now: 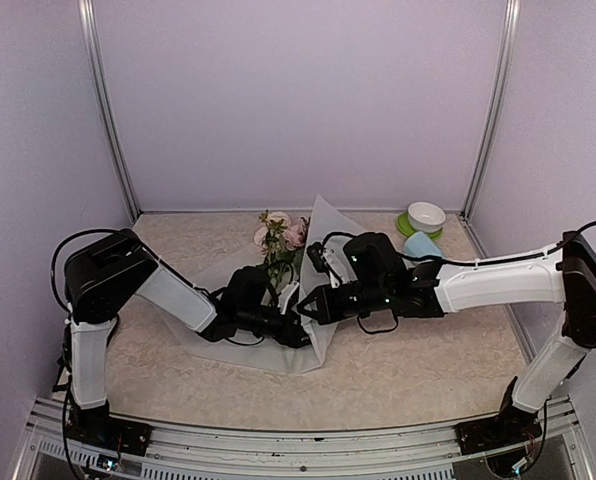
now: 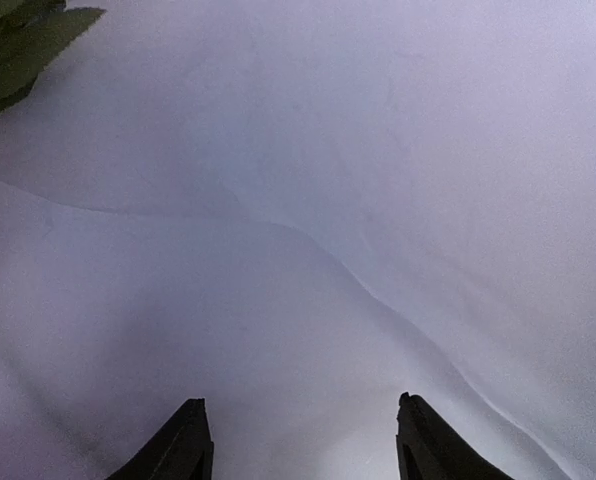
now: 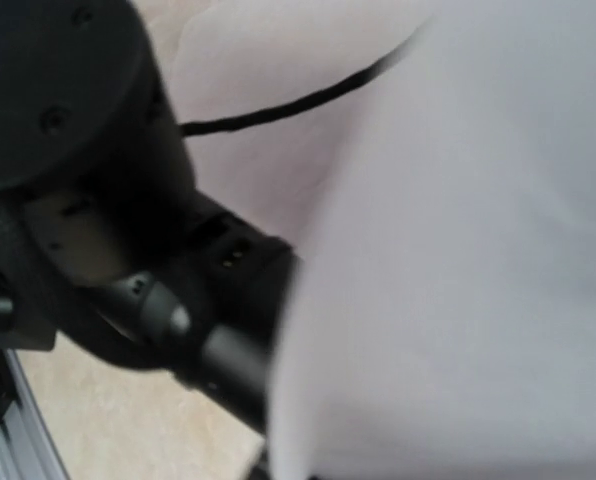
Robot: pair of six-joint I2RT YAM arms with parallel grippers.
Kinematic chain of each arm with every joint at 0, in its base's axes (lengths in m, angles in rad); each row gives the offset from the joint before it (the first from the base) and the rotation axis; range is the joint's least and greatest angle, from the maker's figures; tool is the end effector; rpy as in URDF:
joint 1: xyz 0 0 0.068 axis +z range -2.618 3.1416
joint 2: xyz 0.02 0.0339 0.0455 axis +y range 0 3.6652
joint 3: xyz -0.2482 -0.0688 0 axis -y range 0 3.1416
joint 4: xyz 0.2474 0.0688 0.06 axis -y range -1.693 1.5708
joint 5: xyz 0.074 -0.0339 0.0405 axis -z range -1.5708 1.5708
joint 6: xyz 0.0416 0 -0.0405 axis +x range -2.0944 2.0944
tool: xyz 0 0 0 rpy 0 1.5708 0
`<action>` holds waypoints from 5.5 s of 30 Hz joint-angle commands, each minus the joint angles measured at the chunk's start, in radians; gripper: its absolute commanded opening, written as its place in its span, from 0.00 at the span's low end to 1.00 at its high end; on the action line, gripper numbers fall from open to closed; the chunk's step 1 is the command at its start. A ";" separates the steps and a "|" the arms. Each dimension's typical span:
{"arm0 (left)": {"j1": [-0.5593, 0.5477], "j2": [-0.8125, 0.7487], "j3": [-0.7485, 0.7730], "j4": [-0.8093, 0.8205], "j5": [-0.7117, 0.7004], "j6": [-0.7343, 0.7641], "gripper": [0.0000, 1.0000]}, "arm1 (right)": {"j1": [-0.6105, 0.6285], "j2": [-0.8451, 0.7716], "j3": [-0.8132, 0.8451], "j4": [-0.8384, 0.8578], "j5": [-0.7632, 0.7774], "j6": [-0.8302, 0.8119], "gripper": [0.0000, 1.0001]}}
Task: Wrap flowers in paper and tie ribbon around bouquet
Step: Fold the one-fourth-folded wrapping paper at the center of the board, then press the fold line on the 2/3-folded wrapping paper.
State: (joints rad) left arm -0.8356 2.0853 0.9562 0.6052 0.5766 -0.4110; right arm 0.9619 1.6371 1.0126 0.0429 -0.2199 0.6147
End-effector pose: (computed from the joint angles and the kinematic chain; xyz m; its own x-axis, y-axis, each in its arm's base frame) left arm 0.2491 -0.3092 0.0771 -0.6825 0.2554 -0.6848 0.7262 0.3427 -0.5960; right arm 0.2030 0.3070 0.2022 -0.7785 -0.1325 -0.6135 -0.5579 0.5938 0.5798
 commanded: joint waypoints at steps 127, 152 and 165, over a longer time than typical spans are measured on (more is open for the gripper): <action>0.286 -0.136 -0.217 0.055 -0.125 -0.236 0.00 | 0.069 0.190 -0.090 -0.141 -0.053 -0.258 0.09; 0.279 -0.116 -0.227 0.045 -0.129 -0.256 0.00 | -0.373 0.252 -0.009 0.139 -0.302 -0.070 0.69; 0.264 -0.110 -0.208 -0.049 -0.159 -0.262 0.00 | -0.382 0.337 -0.031 0.287 -0.388 0.033 0.10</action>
State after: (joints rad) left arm -0.5598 1.9575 0.7368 0.6441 0.4473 -0.6758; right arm 0.5827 1.9903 1.0069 0.2569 -0.5831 0.6193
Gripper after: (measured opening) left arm 0.006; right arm 0.145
